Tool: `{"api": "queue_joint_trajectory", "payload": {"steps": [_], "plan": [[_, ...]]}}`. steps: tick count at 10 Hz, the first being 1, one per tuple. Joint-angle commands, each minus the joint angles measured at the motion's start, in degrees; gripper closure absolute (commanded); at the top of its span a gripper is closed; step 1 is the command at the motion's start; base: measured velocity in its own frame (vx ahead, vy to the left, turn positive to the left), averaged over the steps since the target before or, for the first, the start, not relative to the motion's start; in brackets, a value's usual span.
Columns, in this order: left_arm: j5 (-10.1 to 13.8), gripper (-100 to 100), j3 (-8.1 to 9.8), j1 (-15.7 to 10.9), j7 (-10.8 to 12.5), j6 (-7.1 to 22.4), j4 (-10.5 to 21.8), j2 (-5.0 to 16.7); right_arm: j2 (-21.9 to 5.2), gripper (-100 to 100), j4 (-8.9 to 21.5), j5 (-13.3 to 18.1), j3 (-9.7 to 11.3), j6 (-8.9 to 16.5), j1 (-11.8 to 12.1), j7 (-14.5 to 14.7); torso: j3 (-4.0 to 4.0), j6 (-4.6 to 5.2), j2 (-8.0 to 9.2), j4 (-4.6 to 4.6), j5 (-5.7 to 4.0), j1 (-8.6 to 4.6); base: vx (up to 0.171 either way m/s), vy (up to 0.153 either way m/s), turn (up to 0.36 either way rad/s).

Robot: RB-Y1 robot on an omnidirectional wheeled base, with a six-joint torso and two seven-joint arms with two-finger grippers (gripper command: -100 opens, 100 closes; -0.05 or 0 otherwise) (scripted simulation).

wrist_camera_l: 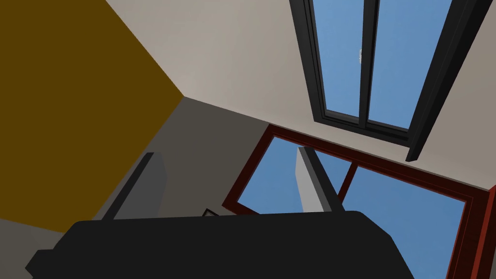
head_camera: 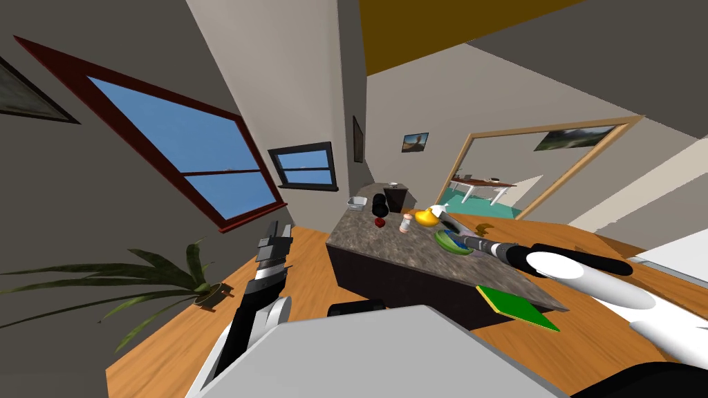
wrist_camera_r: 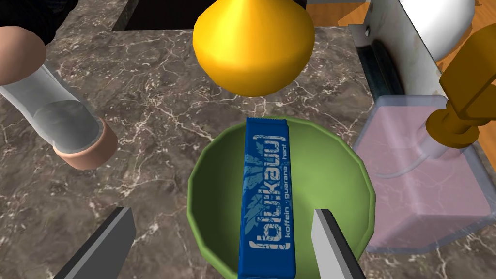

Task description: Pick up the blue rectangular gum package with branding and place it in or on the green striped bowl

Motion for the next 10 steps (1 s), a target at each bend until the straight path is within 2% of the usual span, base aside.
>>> {"api": "queue_joint_trajectory", "payload": {"steps": [1,4,5,6,10], "plan": [[0.00,0,0.00,0.00,0.00,0.00,0.00,0.00,-1.68,-100,-1.04,-0.70,-1.02,0.79,1.09,-1.48,0.00,0.00,0.00,0.00,0.00,0.00,0.022,0.018,-0.065],[0.00,0,0.00,0.00,0.00,0.00,0.00,0.00,-5.49,-100,-2.63,-2.30,-2.93,2.33,2.86,-4.10,-0.02,-0.02,-0.02,-0.01,0.00,0.05,0.016,0.021,-0.059],[0.00,0,0.00,0.00,0.00,0.00,0.00,0.00,-4.79,-100,-1.92,-1.60,-1.94,1.75,1.85,-3.65,-0.02,-0.02,-0.03,-0.01,0.01,0.05,0.005,0.008,-0.016],[0.00,0,0.00,0.00,0.00,0.00,0.00,0.00,-4.97,0,-1.93,-1.66,-1.98,1.88,1.85,-3.90,-0.01,-0.02,0.00,-0.01,-0.02,0.00,0.000,0.000,0.000],[0.00,0,0.00,0.00,0.00,0.00,0.00,0.00,-4.95,0,-1.94,-1.65,-1.98,1.87,1.84,-3.87,0.01,-0.02,0.02,0.00,-0.03,-0.05,0.000,0.000,0.000]]}}
